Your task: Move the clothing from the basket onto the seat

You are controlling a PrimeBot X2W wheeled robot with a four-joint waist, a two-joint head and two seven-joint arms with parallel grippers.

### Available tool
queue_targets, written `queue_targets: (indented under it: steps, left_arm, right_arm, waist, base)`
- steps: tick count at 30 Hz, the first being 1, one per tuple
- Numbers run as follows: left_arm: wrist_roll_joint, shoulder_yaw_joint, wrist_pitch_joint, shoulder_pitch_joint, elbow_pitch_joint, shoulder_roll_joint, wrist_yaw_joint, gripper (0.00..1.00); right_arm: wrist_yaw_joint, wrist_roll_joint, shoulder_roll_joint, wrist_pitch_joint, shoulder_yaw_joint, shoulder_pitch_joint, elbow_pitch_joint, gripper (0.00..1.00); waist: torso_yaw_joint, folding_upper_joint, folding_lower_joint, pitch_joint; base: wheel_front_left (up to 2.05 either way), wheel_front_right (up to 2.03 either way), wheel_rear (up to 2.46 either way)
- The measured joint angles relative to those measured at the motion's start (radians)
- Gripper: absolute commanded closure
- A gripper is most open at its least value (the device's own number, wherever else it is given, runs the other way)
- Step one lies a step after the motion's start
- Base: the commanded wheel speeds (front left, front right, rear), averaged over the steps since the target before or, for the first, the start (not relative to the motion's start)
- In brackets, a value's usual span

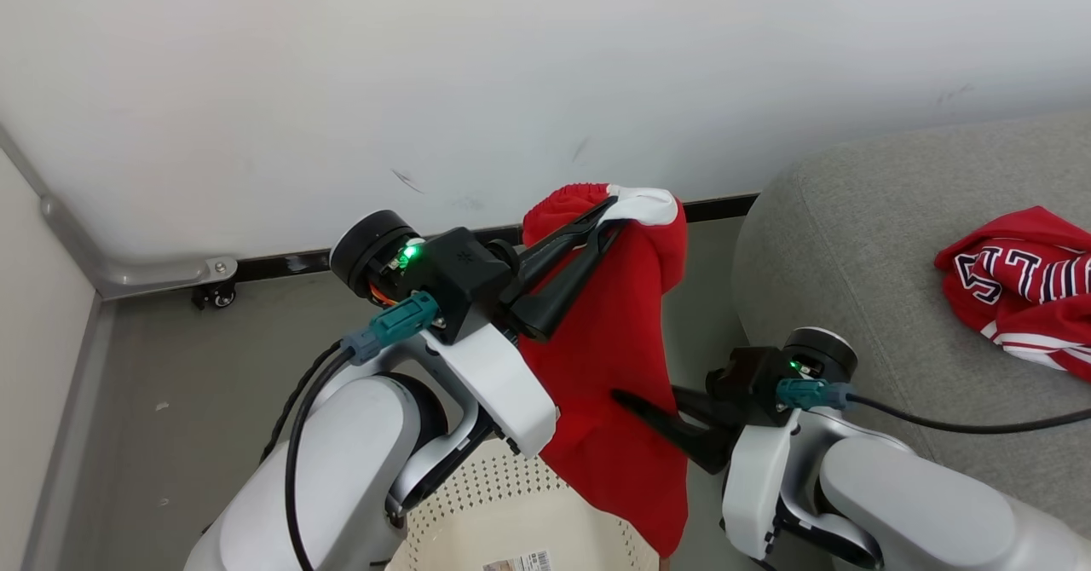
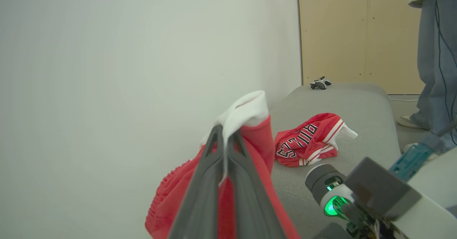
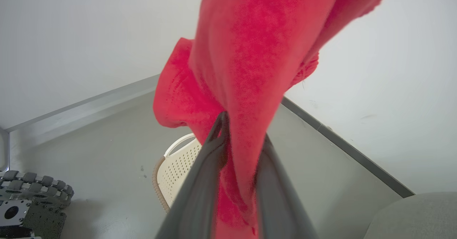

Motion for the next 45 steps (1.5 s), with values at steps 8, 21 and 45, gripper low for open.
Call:
queue_targets:
  steps: [8,21,45]
  left_arm:
    - [-0.008,0.005,0.0,0.0,0.016,0.012,0.0,1.0]
    - [-0.026,0.038,-0.014,0.034,0.068,0.025,0.011,1.0]
    - [-0.089,0.052,-0.079,0.109,0.092,0.012,0.017,0.0]
  right_arm:
    - [0.0,0.031,0.015,-0.057,0.048,-0.005,0.033,1.0]
    - [0.0,0.142,-0.015,-0.161,-0.027,0.0,0.058,1.0]
    - [0.0,0.235,-0.072,-0.186,-0.384,0.021,0.095,1.0]
  waist:
    - [-0.004,0.0,0.0,0.005]
    - [-0.041,0.0,0.0,0.013]
    - [-0.097,0.0,0.0,0.04]
  base:
    - [0.0,0.0,0.0]
    - [0.0,0.0,0.0]
    - [0.0,0.0,0.0]
